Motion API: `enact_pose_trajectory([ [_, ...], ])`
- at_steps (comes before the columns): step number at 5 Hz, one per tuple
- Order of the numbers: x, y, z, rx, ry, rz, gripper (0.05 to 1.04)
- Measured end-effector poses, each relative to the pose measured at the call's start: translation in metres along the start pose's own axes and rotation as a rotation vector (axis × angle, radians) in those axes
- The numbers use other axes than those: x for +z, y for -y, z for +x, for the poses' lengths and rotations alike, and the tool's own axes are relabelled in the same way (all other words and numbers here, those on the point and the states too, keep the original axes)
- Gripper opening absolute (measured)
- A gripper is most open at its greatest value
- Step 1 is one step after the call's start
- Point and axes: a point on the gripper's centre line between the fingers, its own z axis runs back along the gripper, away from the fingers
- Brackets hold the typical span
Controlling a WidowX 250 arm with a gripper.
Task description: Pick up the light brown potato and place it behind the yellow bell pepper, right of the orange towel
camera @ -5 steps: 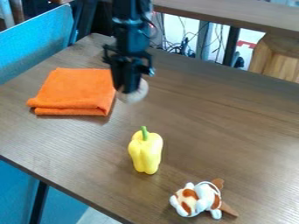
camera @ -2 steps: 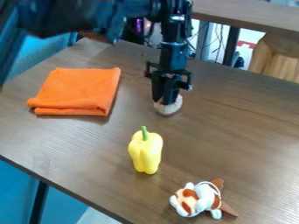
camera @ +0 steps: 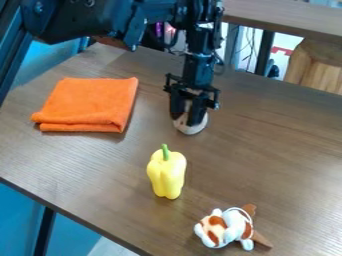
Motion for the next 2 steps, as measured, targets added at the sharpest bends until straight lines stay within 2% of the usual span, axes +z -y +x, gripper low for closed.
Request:
enact_pose_trajectory([
  [1,0.004,0.004,-0.015,0.018,-0.028,-0.019,0.983],
  [2,0.024,0.010,-0.049,0.028,0.023,-0.016,1.010],
])
